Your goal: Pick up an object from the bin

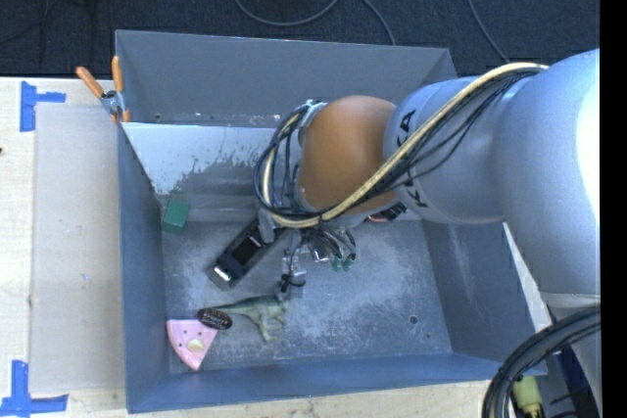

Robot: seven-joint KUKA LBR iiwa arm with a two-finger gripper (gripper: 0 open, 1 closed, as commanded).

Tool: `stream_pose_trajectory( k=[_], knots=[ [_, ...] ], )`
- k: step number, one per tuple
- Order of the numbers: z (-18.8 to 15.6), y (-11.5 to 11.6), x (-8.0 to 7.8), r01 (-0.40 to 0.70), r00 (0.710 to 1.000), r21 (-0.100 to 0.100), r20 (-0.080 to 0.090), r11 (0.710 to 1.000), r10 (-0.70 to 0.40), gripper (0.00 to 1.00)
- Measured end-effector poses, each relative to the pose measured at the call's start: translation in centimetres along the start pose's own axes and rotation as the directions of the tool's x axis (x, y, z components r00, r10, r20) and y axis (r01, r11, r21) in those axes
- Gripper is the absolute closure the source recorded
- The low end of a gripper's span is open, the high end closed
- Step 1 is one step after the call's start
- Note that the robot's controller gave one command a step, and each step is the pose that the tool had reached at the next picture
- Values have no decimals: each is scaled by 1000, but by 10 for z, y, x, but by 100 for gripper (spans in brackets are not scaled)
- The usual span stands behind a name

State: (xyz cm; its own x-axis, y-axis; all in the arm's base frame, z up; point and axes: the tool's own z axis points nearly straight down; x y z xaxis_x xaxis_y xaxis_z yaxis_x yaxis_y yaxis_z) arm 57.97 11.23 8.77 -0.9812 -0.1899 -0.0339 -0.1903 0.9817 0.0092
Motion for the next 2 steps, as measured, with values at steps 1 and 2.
stream_pose_trajectory(
  k=[1, 2],
  knots=[
    [1, -8, 7, 276, 961, 4, 10, 961, -276, 0],
    [8, 18, 6, 146, 989, 6, 17, 989, -146, 0]
  ],
)
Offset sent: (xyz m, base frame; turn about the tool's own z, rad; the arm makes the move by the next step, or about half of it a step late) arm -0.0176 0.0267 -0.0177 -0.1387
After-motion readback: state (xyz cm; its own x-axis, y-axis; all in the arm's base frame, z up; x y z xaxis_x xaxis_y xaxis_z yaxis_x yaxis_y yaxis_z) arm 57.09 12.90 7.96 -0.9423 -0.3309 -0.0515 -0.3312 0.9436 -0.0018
